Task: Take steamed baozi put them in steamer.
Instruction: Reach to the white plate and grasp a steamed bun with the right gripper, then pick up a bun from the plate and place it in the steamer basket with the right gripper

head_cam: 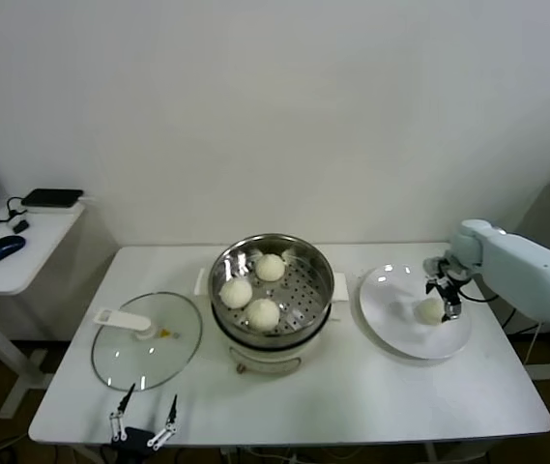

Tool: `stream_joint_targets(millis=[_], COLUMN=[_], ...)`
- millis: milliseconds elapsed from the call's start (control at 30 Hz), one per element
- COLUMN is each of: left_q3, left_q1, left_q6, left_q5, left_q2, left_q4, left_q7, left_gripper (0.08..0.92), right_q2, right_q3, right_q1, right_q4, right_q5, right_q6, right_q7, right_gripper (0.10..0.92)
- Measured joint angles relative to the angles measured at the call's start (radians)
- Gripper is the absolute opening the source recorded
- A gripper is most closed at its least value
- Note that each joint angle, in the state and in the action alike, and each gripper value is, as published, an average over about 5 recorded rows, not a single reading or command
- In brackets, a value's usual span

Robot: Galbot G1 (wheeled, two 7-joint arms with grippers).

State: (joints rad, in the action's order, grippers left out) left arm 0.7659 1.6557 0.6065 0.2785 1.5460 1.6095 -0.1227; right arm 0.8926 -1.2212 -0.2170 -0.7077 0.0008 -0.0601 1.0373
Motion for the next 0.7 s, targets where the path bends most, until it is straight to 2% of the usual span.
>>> stream_joint_targets(millis=[100,467,700], left_q3=[0.0,0.0,-0.002], left_q1=[-0.003,-0.002,-0.003], left_q6=[-0.001,0.0,0.005], left_q5=[0.0,-0.001,0.0], left_q2=[0.0,-0.002,-0.005], left_q4=[0.0,0.003,0.007], left_q7=[0.0,-0.001,-0.001], left_gripper=[0.823,0.823,0.823], right_q2=[0.003,-0.005,-0.021], right_q3=[0.009,-0.002,-0.167], right_q1=[0.006,-0.008,-0.164], right_q4=[0.007,-0.009,-0.137], right_q5=[-0.005,0.007,0.157], right_q6=[-0.001,0.013,0.076], right_q7=[0.0,0.0,-0.009], right_gripper=[0.773,0.474,0.452])
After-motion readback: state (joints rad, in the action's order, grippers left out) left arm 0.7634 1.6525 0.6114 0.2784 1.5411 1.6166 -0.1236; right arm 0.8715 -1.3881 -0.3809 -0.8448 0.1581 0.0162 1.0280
